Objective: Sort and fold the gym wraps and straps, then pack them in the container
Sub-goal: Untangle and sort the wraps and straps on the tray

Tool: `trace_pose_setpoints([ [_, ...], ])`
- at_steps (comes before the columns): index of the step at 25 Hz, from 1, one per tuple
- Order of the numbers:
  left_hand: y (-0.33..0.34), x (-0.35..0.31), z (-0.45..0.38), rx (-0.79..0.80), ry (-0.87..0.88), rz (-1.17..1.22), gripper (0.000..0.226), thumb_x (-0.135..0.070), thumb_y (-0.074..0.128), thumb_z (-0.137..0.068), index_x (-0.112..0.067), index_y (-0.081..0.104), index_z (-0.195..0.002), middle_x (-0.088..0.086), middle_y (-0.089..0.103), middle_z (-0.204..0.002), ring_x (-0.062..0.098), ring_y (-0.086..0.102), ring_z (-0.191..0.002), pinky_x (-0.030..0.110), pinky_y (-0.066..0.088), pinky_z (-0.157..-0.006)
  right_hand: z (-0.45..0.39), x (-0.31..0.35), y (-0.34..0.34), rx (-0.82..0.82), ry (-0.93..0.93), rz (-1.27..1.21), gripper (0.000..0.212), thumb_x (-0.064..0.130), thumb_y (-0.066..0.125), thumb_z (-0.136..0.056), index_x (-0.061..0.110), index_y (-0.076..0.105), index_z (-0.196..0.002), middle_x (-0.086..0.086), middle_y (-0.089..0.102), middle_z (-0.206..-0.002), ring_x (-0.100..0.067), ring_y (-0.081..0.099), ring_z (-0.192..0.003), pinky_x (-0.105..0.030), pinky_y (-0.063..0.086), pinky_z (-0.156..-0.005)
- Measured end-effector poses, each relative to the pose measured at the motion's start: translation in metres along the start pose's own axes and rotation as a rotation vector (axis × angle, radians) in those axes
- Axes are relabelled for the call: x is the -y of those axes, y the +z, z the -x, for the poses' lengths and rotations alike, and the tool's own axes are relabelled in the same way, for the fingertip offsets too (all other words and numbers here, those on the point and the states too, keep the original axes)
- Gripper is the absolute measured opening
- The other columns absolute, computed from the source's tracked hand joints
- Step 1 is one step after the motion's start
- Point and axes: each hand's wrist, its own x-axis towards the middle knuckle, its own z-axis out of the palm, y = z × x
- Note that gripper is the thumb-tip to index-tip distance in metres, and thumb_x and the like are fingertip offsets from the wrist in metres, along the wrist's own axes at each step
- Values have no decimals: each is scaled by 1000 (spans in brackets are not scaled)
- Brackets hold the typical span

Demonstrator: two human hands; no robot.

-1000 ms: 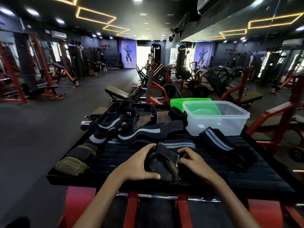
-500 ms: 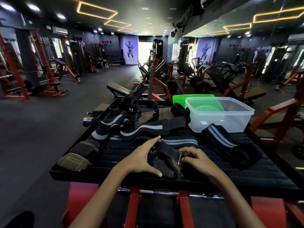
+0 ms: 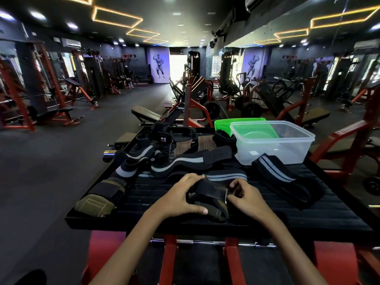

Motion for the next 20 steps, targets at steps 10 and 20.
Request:
trace_pose_setpoints([
  [10, 51, -45, -10, -200, -199, -349, 105, -58, 69, -69, -23, 9, -148, -3, 10, -155, 23, 24, -138, 40, 27, -112, 2, -3, -12, -77, 73, 244, 43, 51, 75, -67, 19, 47, -57, 4, 54, -53, -15, 53, -57, -30, 38, -54],
  [20, 33, -13, -20, -97, -108, -1, 103, -33, 78, -72, -44, 7, -145, -6, 26, -143, 14, 29, -133, 35, 31, -110, 23, 1, -61, 355, -22, -377, 16, 6, 64, -83, 12, 70, -96, -9, 50, -55, -6, 43, -50, -14, 31, -51],
])
